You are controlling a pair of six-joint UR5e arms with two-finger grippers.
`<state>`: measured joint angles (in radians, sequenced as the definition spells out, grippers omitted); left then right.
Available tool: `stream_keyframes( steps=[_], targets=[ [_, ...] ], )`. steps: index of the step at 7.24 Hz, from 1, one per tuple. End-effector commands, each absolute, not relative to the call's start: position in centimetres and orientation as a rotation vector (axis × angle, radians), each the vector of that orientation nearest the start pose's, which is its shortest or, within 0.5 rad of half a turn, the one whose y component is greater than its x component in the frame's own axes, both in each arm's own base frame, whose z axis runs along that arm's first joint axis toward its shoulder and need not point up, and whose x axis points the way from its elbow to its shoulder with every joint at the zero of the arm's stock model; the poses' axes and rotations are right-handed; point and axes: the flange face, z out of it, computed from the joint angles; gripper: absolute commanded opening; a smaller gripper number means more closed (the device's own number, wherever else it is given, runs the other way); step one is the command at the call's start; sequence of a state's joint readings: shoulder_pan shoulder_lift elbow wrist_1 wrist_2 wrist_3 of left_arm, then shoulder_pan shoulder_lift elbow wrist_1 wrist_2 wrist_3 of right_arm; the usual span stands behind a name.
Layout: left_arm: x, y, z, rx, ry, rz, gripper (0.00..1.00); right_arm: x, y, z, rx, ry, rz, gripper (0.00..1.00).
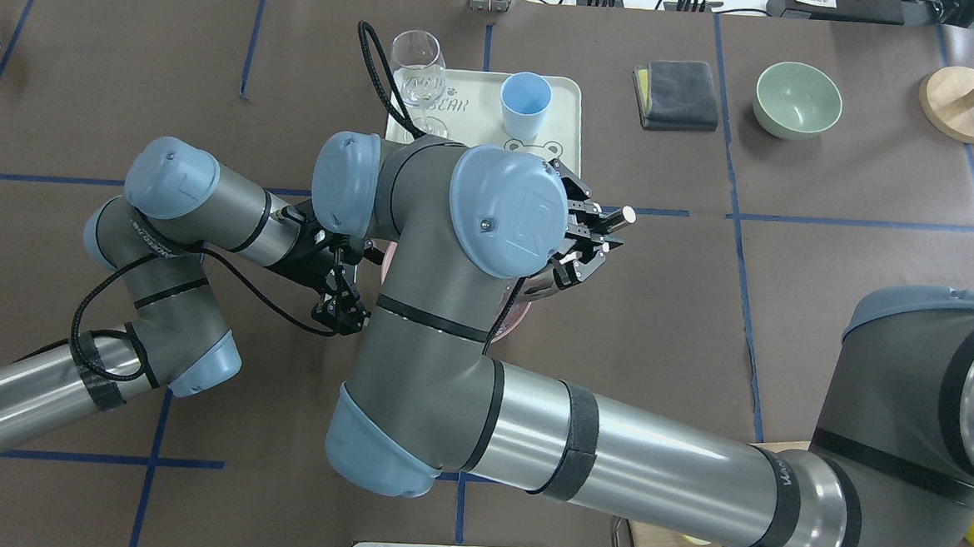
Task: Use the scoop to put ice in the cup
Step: 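Push the scoop through the ice with the right gripper while the left steadies the bowl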
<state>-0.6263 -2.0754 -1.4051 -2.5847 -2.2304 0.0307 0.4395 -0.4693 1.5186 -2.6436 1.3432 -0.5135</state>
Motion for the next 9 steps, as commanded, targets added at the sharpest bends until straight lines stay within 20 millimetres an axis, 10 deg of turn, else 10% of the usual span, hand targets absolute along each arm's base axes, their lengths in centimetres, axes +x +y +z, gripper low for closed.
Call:
stream_keyframes(
  steps=[1, 9],
  targets=[
    [50.3, -45.4, 32.4, 0.992, 1.151, 1.238, 1.0, -55.1, -41.8, 11.3, 0.065, 0.258, -1.646, 0.0],
    [50.3, -45.7, 33.3, 0.978, 1.143, 1.236, 1.0, -55.6, -41.7, 16.7, 0.311, 0.152, -1.606, 0.0]
  ],
)
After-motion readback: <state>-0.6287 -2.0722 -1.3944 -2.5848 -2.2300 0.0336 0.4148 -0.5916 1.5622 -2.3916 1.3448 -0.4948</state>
